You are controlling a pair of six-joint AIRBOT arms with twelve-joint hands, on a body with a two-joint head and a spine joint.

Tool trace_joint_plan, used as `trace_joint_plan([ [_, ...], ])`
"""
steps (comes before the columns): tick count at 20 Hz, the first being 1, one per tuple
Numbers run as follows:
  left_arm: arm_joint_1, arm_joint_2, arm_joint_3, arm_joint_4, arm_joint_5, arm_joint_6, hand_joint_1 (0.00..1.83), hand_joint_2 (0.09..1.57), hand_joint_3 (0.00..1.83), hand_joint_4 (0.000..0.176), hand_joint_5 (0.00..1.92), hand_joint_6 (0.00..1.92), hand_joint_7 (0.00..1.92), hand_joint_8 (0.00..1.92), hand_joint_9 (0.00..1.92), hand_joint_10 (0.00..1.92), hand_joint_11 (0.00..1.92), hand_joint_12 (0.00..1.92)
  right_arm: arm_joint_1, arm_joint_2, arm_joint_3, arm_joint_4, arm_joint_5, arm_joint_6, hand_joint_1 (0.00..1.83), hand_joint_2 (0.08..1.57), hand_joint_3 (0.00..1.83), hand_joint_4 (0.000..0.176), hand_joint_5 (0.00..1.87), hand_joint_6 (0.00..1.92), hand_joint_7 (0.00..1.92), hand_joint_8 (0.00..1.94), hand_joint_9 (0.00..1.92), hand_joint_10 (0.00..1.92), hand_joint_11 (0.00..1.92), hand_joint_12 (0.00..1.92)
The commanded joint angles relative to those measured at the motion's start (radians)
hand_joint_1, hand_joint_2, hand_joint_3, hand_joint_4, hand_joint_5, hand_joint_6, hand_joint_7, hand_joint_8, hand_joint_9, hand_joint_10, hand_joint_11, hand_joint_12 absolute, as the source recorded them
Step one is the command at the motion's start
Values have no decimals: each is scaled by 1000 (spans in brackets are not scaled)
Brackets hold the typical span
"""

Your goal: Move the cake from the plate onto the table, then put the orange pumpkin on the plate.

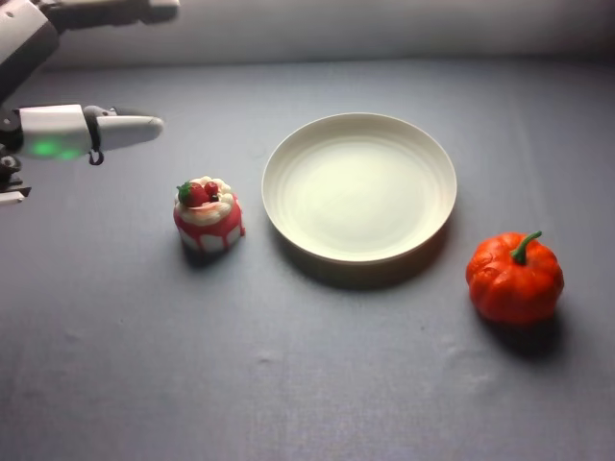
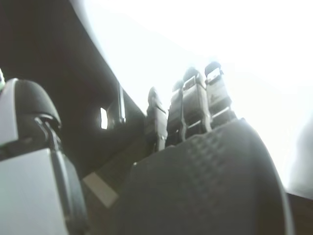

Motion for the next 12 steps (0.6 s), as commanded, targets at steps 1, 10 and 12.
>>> trace_joint_plan([
  [1,-6,17,4,-57,-134,-3,682,1189,7,0,409,2,250,4,262,8,0,723,13,4,5,3,84,14,546,1166,0,176,10,380,0,0,0,0,2,4],
  [10,-1,22,-17,-63,-167,-3,765,1216,4,6,457,2,272,6,282,10,0,753,269,-106,183,-203,-337,61,481,705,0,176,0,0,0,0,0,0,0,0],
  [12,-1,27,-22,-63,-168,-3,727,1237,8,50,395,2,248,2,301,11,0,753,313,-149,226,-260,-411,100,560,769,0,176,0,0,0,0,0,0,0,268],
])
